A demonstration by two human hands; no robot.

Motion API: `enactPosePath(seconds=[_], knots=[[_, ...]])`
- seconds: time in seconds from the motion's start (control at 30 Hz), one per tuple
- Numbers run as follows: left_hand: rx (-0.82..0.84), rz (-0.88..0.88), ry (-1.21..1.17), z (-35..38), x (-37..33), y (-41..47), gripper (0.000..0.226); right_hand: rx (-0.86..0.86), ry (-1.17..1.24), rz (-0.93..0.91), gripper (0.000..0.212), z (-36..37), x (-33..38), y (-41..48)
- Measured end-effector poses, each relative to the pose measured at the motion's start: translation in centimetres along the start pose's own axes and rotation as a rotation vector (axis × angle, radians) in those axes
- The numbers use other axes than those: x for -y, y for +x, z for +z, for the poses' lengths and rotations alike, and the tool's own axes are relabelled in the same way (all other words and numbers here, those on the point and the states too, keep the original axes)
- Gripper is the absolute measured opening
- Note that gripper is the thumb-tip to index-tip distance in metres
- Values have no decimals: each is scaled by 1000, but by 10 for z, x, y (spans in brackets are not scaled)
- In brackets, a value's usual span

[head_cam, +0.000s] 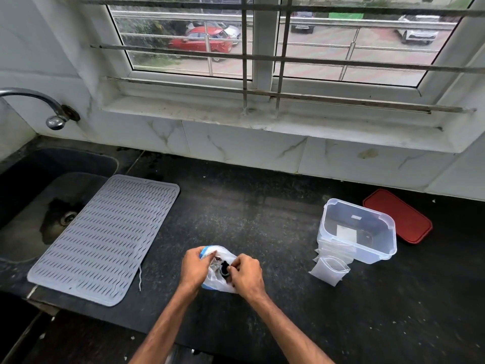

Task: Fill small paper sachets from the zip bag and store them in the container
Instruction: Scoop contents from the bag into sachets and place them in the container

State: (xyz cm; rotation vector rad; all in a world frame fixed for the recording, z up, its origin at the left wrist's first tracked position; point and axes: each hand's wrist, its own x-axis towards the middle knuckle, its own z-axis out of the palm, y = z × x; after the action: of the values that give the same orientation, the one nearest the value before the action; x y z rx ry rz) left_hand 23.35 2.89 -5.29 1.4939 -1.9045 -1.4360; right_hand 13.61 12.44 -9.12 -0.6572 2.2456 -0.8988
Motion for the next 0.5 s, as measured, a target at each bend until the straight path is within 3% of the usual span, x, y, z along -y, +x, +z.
enactPosePath(seconds=[0.13,0.23,0.5], knots=[[-51,114,289,2,-7,-3,10,-8,5,-15,5,-1,1,-2],[-29,102,404,4,-11,-6,14,-8,4,-14,4,-3,-2,-2],[34,75,191,1,-6,5,20,-16,44,2,3,-1,-3,5]])
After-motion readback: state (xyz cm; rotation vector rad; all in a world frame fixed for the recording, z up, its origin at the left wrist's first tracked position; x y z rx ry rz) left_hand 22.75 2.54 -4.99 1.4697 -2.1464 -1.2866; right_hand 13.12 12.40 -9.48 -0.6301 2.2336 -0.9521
